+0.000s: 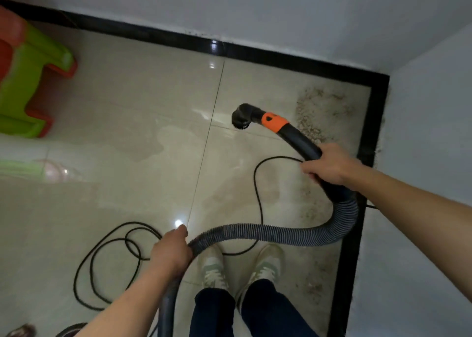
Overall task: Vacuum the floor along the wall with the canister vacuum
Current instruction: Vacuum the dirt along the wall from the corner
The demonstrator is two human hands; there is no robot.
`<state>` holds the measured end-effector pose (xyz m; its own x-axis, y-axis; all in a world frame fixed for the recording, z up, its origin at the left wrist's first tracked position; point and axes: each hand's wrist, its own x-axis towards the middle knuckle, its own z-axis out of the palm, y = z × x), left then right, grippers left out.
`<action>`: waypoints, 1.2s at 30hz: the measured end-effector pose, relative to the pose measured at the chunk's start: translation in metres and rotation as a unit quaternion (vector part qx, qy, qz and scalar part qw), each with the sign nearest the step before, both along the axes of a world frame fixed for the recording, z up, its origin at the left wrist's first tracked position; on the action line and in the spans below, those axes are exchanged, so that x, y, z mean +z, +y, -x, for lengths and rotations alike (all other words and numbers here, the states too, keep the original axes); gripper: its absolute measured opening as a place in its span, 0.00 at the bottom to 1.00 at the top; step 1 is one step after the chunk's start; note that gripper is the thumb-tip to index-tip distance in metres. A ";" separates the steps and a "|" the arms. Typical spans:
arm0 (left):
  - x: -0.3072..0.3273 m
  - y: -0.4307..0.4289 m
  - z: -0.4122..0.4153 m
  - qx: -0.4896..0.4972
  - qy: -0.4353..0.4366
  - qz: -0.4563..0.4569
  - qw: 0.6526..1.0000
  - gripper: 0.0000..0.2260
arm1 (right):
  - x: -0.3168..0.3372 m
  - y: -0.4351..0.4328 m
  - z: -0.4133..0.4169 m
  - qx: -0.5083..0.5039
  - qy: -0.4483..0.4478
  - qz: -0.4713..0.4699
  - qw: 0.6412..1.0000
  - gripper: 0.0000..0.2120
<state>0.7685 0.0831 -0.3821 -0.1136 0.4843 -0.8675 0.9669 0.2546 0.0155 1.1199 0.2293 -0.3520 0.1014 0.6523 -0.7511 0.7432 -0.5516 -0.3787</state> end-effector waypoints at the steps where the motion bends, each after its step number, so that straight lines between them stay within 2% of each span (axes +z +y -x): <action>1: 0.009 0.003 -0.003 0.012 0.004 -0.007 1.000 0.14 | 0.013 0.005 -0.007 -0.044 0.012 -0.022 0.999 0.05; 5: 0.049 0.026 -0.017 0.018 -0.008 -0.009 1.000 0.18 | 0.058 0.019 -0.010 -0.133 0.058 -0.070 0.987 0.04; 8: 0.078 0.065 -0.027 0.027 -0.027 -0.054 0.998 0.17 | 0.082 0.014 0.010 -0.148 0.088 -0.081 0.982 0.05; 11: 0.107 0.109 -0.036 0.068 -0.041 -0.108 0.991 0.14 | 0.095 0.000 0.040 -0.237 0.132 -0.098 0.958 0.05; 14: 0.131 0.149 -0.043 0.100 -0.057 -0.163 0.980 0.11 | 0.101 -0.008 0.061 -0.250 0.089 -0.097 0.959 0.07; 18: 0.157 0.191 -0.050 0.132 -0.084 -0.196 0.968 0.07 | 0.111 -0.007 0.068 -0.150 -0.010 -0.083 0.985 0.10; 25: 0.166 0.246 -0.071 0.270 -0.186 -0.136 0.935 0.13 | 0.114 0.011 0.069 -0.033 -0.071 -0.079 0.994 0.13; 29: 0.141 0.301 -0.097 0.353 -0.211 -0.038 0.911 0.16 | 0.097 0.028 0.087 -0.039 -0.108 -0.091 0.989 0.12; 32: 0.115 0.337 -0.115 0.376 -0.234 0.041 0.896 0.19 | 0.075 0.041 0.109 -0.049 -0.130 -0.079 0.987 0.13; 36: 0.102 0.360 -0.122 0.387 -0.208 0.060 0.896 0.13 | 0.062 0.050 0.150 -0.083 -0.139 -0.060 0.985 0.14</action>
<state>0.8905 0.4430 -0.2804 -0.0302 0.3008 -0.9532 0.4162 0.8708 0.2616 0.9699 0.2793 -0.2896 0.4050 0.6922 -0.5973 0.7308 -0.6377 -0.2435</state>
